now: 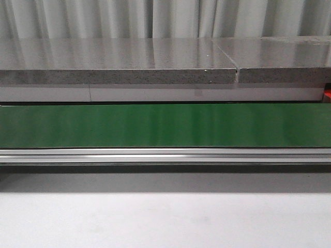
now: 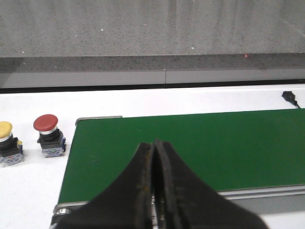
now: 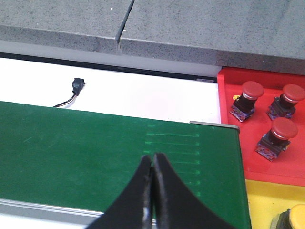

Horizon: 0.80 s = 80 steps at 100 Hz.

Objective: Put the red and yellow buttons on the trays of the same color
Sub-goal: 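Move the left gripper down over the next red push-button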

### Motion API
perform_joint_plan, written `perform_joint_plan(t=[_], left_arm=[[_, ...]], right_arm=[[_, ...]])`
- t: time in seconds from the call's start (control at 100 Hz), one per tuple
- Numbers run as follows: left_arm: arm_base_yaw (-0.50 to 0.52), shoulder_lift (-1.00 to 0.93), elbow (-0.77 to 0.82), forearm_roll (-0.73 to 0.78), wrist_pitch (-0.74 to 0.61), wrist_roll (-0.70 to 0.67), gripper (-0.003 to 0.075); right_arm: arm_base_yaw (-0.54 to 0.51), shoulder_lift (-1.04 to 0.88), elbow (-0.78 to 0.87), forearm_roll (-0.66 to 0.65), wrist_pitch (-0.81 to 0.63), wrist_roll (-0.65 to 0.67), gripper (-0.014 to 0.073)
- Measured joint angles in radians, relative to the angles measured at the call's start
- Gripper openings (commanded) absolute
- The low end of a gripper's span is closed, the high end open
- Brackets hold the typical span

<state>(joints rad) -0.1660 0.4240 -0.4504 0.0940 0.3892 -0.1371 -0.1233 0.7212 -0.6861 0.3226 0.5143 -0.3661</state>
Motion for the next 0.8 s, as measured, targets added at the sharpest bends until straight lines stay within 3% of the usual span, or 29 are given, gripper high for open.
perform_joint_plan(t=[0.08, 0.15, 0.22, 0.32, 0.39, 0.45, 0.8], left_arm=[[0.0, 0.0, 0.0, 0.0, 0.0, 0.0, 0.0006], [0.0, 0.0, 0.0, 0.0, 0.0, 0.0, 0.0079], [0.0, 0.0, 0.0, 0.0, 0.0, 0.0, 0.0206], [0.0, 0.0, 0.0, 0.0, 0.011, 0.0, 0.0454], [0.0, 0.0, 0.0, 0.0, 0.015, 0.0, 0.0566], [0.0, 0.0, 0.0, 0.0, 0.015, 0.0, 0.0596], [0.009, 0.01, -0.007, 0.002, 0.015, -0.028, 0.0587]], right_arm=[[0.0, 0.0, 0.0, 0.0, 0.0, 0.0, -0.0067], [0.0, 0.0, 0.0, 0.0, 0.0, 0.0, -0.0067], [0.0, 0.0, 0.0, 0.0, 0.0, 0.0, -0.0067], [0.0, 0.0, 0.0, 0.0, 0.0, 0.0, -0.0067], [0.0, 0.0, 0.0, 0.0, 0.0, 0.0, -0.0067], [0.0, 0.0, 0.0, 0.0, 0.0, 0.0, -0.0067], [0.0, 0.0, 0.0, 0.0, 0.0, 0.0, -0.0067]])
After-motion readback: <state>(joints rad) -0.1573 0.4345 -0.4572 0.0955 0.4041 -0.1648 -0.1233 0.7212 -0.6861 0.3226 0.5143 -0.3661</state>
